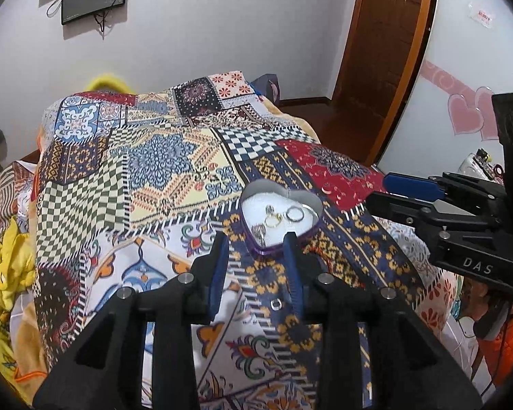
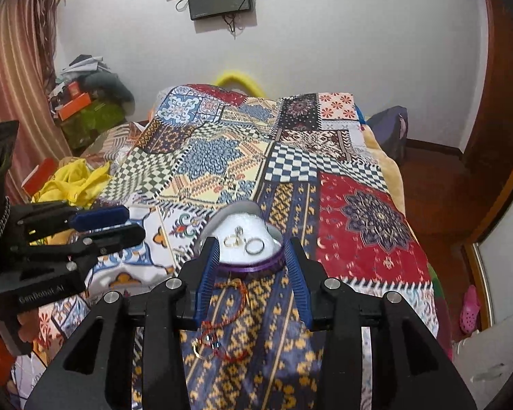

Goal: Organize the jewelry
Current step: 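Withdraw the left tool from the tin toward the remaining rings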

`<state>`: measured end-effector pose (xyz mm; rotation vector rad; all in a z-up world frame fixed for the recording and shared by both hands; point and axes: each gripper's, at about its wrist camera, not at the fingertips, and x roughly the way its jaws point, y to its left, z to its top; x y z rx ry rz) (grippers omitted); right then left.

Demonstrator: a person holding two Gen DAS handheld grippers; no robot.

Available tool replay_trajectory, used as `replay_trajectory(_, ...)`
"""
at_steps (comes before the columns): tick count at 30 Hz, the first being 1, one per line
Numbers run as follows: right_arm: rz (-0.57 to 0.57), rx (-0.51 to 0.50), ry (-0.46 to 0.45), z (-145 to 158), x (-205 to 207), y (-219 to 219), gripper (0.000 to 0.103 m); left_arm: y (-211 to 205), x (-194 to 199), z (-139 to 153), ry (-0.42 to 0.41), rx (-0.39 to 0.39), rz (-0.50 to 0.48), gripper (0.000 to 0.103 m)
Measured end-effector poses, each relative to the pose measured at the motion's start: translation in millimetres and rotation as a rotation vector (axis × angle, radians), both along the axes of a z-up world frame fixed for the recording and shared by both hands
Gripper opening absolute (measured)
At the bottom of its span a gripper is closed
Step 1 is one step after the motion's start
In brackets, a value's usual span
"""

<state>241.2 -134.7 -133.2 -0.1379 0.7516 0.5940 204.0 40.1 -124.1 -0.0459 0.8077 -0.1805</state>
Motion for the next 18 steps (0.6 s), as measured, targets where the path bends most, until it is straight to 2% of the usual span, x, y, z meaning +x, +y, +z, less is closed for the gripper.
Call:
replay_trajectory(12, -0.002, -0.04, 0.073, -35.1, -16.8, -5.6, 0.037, -11.3, -17.1, -45.9, 0.115, 0.036, -0.038, 0.032)
replay_trajectory(18, -0.007, -0.049, 0.115, -52.8, -18.9, -9.1, 0.037, -16.5, -13.4, -72.7, 0.199, -0.008, -0.075, 0.032)
